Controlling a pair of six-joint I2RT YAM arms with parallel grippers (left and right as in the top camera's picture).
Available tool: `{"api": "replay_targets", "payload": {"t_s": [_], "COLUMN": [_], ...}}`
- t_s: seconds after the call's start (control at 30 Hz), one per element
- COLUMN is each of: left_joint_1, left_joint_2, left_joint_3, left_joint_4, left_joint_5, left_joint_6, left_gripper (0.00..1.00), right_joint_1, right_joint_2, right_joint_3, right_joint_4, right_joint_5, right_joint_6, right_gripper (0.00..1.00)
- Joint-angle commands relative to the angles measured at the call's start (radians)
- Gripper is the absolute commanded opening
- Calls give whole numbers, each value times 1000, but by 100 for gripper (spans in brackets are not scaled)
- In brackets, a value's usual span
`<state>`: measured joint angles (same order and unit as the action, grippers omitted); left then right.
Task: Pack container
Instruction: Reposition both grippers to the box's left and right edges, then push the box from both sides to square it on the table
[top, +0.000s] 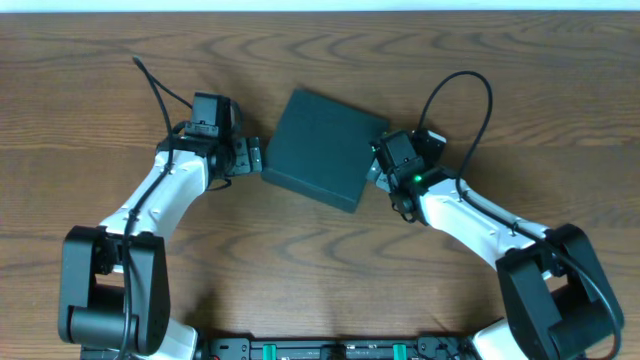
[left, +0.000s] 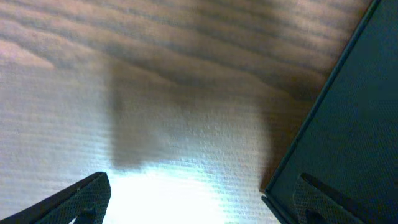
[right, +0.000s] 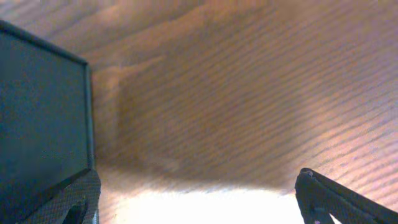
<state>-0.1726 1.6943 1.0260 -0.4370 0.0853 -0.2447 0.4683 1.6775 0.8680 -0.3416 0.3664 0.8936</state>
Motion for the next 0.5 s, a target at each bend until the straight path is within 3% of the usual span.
{"api": "replay_targets", "payload": {"t_s": [0.0, 0.23, 0.47], "left_joint_1": [-43, -45, -51], "left_joint_2": [10, -27, -159], "left_joint_3": [4, 4, 4], "left_joint_4": [-44, -131, -194], "left_joint_5": [47, 146, 123], "left_joint_6": [-80, -172, -208], "left_gripper": [95, 95, 95], "right_joint_1": [8, 8, 11], "right_joint_2": [0, 0, 0], "right_joint_3": [5, 5, 5], "right_joint_4": [36, 93, 156], "right_joint_5": [-27, -77, -163], "right_joint_6": [-34, -35, -53], "right_gripper": [99, 99, 99]}}
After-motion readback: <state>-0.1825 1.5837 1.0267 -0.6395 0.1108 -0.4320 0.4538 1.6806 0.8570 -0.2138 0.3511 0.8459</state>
